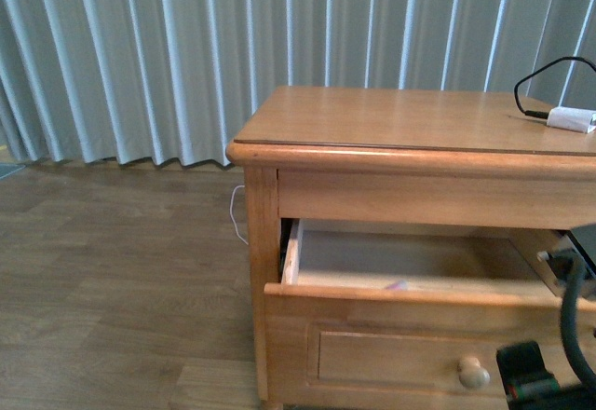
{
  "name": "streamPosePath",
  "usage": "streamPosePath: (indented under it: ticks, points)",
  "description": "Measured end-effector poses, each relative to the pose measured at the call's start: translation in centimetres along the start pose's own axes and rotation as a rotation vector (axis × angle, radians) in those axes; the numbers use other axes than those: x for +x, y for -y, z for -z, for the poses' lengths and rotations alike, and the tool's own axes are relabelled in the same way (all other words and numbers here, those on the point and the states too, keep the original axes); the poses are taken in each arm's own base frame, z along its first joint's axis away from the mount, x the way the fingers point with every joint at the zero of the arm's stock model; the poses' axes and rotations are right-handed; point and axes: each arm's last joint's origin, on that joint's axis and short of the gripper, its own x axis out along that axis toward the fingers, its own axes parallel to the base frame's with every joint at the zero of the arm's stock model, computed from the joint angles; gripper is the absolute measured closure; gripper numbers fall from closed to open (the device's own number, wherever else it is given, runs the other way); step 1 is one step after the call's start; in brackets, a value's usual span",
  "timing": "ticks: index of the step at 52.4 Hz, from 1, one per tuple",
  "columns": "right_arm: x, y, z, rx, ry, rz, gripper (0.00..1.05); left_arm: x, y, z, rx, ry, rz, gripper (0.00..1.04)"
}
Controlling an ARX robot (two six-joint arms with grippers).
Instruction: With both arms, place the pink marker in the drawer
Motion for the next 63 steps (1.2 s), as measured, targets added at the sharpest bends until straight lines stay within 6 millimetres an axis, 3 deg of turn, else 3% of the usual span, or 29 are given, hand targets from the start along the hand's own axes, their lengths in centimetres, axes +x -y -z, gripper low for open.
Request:
streamPosePath:
  ticks: [13,30,49,54,63]
  points:
    - [5.9,-0.9,-2.5,0.075,0.046,0.075,0.09,0.0,0.0,0.0,0.000,0.000,0.000,0.06]
    - [10.6,-1.7,-4.1,0.150,0.077,0.127,0.09,0.0,0.0,0.0,0.000,0.000,0.000,0.06]
    - [10.1,-1.7,-4.2,0.163,0.094,0.104,0.09,0.0,0.0,0.0,0.000,0.000,0.000,0.06]
    - [8.9,-1.6,-4.8,0.160,0.090,0.094,0.09,0.0,0.0,0.0,0.000,0.000,0.000,0.06]
    - [4.8,-1.2,-6.4,0.167,0.050,0.033,0.09,0.0,0.0,0.0,0.000,0.000,0.000,0.06]
